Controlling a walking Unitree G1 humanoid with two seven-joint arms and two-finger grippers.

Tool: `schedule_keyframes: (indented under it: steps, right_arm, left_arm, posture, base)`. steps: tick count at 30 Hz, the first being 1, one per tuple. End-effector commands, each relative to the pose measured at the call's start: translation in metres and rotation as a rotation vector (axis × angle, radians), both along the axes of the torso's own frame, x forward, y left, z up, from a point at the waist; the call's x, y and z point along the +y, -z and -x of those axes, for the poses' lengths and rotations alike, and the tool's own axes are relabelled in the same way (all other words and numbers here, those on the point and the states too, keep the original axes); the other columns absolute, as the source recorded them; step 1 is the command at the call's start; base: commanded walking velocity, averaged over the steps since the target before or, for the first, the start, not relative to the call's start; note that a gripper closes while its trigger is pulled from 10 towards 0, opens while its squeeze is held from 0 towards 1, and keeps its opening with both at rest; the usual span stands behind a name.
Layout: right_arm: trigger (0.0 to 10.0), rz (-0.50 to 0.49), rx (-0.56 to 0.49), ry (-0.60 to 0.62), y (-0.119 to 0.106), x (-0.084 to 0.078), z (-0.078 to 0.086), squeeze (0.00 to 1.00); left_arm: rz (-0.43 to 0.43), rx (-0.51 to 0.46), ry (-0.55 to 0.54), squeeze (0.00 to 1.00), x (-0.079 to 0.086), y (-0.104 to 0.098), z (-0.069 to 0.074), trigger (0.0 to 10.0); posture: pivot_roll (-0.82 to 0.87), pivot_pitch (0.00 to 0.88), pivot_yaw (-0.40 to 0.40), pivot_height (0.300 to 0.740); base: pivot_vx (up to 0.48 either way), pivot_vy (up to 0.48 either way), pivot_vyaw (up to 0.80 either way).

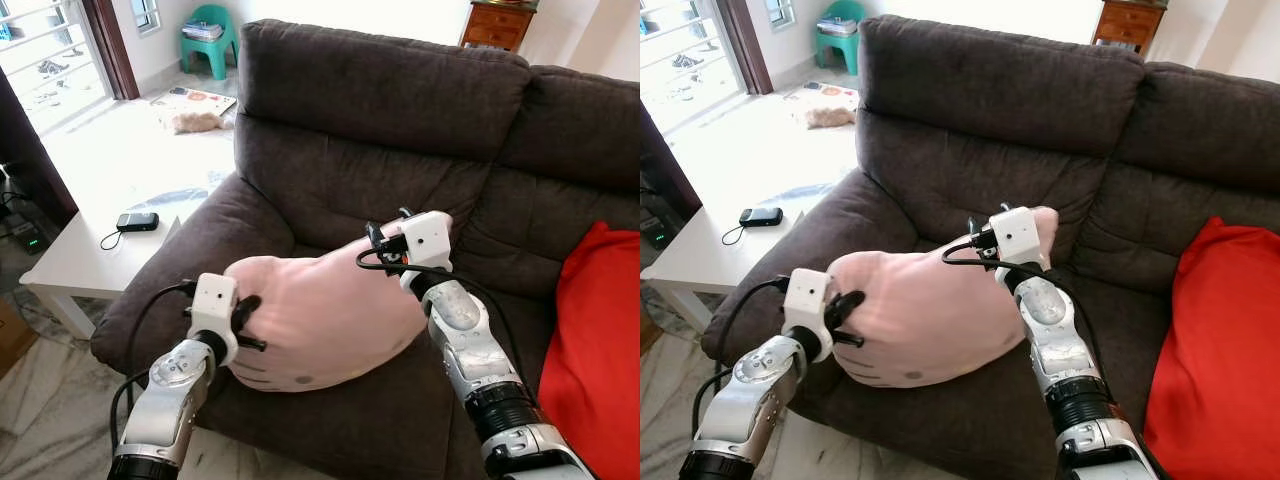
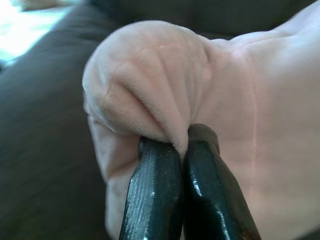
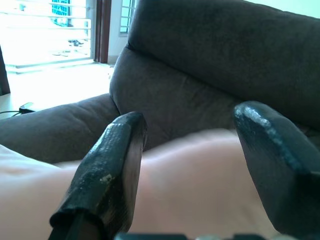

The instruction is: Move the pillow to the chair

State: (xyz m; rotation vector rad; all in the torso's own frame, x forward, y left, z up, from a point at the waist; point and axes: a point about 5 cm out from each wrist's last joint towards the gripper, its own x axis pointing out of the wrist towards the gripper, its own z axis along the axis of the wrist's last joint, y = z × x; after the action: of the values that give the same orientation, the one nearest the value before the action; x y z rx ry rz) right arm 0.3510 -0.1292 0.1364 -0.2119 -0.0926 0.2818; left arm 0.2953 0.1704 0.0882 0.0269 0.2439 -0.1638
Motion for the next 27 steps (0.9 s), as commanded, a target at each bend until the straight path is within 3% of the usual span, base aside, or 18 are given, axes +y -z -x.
schedule_keyframes:
  steps: [1,2,5,9,13,17,25,27]
  right_arm:
    - [10.0,0.01,-0.013,0.012,-0.002,-0.004,-0.001,0.0]
    - [10.0,0.011,-0.013,0.014,-0.002,-0.004,-0.001,0.0]
    - [10.0,0.013,-0.012,0.013,-0.001,-0.005,0.0,0.0]
    - [10.0,0.013,-0.01,0.011,-0.001,-0.004,0.0,0.0]
    - [10.0,0.012,-0.011,0.006,-0.001,-0.002,0.0,0.0]
    - [10.0,0.013,-0.012,0.006,-0.001,-0.002,0.001,0.0]
    - [10.0,0.013,-0.002,0.016,0.004,-0.005,0.003,0.0]
    - [10.0,0.013,0.023,0.038,0.013,-0.009,0.006,0.0]
  left_arm:
    - [-0.043,0.018,-0.136,0.0,0.021,0.006,-0.001,10.0]
    - [-0.075,0.021,-0.227,0.0,0.035,0.007,0.0,10.0]
    - [-0.098,0.042,-0.372,0.0,0.055,0.01,0.005,10.0]
    - [-0.083,0.05,-0.489,0.0,0.068,0.013,0.012,10.0]
    - [-0.093,0.045,-0.535,0.0,0.072,0.015,0.016,10.0]
    - [-0.041,0.01,-0.602,0.0,0.07,0.015,0.015,10.0]
    - [0.044,-0.105,-0.615,0.0,0.06,0.001,0.009,10.0]
    - [0.081,-0.129,-0.569,0.0,0.052,-0.003,0.003,10.0]
  posture:
    - [0.06,0.052,-0.071,0.74]
    - [0.06,0.052,-0.071,0.74]
    - [0.06,0.053,-0.072,0.74]
    - [0.06,0.056,-0.074,0.74]
    - [0.06,0.058,-0.076,0.74]
    - [0.06,0.058,-0.076,0.74]
    - [0.06,0.058,-0.074,0.74]
    - [0.06,0.057,-0.072,0.74]
  base:
    - [0.0,0.0,0.0]
    - [0.0,0.0,0.0]
    - [0.0,0.0,0.0]
    - [0.0,0.0,0.0]
    - [0.0,0.0,0.0]
    - [0.0,0.0,0.0]
    - [0.0,0.0,0.0]
    - [0.0,0.0,0.0]
